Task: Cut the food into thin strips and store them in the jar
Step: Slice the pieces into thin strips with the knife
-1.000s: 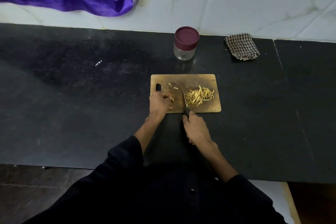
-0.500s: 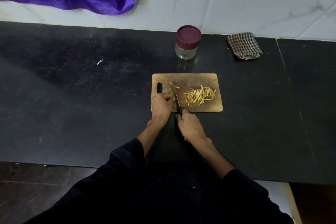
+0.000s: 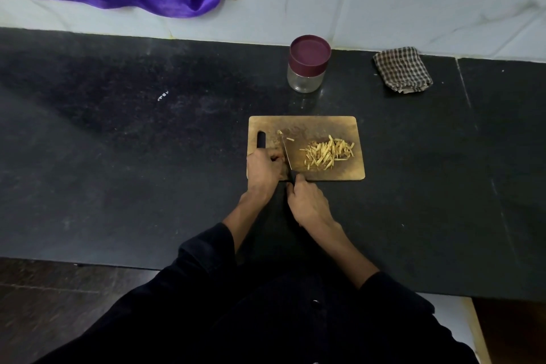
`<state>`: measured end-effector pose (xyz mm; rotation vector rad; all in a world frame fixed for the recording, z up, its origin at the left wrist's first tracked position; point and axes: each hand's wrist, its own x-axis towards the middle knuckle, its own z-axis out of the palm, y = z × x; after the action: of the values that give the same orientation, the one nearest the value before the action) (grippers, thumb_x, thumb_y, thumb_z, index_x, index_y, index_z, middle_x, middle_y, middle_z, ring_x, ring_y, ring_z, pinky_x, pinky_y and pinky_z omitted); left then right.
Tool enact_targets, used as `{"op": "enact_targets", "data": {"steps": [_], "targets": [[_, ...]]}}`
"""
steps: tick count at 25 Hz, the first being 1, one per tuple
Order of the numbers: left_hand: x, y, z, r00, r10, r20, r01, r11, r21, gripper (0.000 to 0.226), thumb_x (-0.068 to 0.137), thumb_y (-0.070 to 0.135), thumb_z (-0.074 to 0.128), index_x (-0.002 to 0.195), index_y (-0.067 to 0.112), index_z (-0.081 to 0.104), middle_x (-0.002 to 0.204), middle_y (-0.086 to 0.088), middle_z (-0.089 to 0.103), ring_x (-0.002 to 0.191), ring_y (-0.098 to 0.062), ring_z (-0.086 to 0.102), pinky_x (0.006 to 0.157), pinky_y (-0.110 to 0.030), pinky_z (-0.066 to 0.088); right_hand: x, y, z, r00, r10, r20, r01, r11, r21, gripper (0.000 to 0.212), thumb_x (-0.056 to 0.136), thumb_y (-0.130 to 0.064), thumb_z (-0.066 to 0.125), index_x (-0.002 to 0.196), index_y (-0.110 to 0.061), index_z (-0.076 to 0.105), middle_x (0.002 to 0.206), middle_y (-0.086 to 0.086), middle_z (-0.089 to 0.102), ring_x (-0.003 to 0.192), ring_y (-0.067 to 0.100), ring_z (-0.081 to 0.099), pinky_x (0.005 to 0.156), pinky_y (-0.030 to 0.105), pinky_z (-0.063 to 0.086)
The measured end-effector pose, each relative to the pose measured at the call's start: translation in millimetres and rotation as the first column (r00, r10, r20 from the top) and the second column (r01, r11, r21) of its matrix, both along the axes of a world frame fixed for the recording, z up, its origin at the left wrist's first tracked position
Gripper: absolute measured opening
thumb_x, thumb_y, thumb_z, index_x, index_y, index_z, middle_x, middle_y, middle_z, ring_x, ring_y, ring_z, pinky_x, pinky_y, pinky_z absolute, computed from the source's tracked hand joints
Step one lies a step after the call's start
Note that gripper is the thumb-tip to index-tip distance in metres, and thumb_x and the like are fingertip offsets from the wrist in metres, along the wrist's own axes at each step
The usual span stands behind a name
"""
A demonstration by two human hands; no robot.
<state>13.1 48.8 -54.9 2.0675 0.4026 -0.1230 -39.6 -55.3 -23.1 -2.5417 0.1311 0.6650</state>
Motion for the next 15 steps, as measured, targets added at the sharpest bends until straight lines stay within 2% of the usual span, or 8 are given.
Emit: {"op": "enact_targets", "data": {"steps": [10,13,15], "targets": [[-1.0,-1.0,0.2,1.000,-0.005,0.008,0.005,0.999,0.039,0.013,0.084,0.004,0.064,0.078,0.008,0.074,0.075,-0.004,0.071,0.066,-0.019,0.068,0.062,-0.040,0.059,-1.9,3.3,-2.3,0.999,-0.005,-0.037,0.003,0.999,-0.045,0.028,0.105,-0.027,0.039,0.122,-0.006,0.048,0.120,0.019,0.062,0.113,0.037,0.060,0.083,0.044,0.045],[-1.0,-1.2,-1.7,1.000,0.003,0.000,-0.003,0.999,0.040,0.011,0.084,0.005,0.064,0.083,0.008,0.075,0.079,-0.005,0.072,0.068,-0.019,0.069,0.063,-0.039,0.059,-2.6,0.9,-2.8,0.999,-0.016,-0.040,0.015,1.000,-0.018,0.029,0.105,-0.029,0.038,0.121,-0.007,0.049,0.118,0.018,0.062,0.110,0.037,0.060,0.078,0.040,0.043],[-1.1,-1.1,-3.2,1.000,0.011,-0.003,-0.011,0.999,0.040,0.010,0.084,0.005,0.065,0.086,0.007,0.075,0.079,-0.005,0.072,0.068,-0.020,0.068,0.063,-0.039,0.060,-3.3,-4.7,-3.7,0.998,-0.058,-0.028,0.058,0.998,-0.014,0.030,0.105,-0.031,0.037,0.118,-0.007,0.050,0.115,0.019,0.063,0.107,0.037,0.061,0.080,0.042,0.047]]}}
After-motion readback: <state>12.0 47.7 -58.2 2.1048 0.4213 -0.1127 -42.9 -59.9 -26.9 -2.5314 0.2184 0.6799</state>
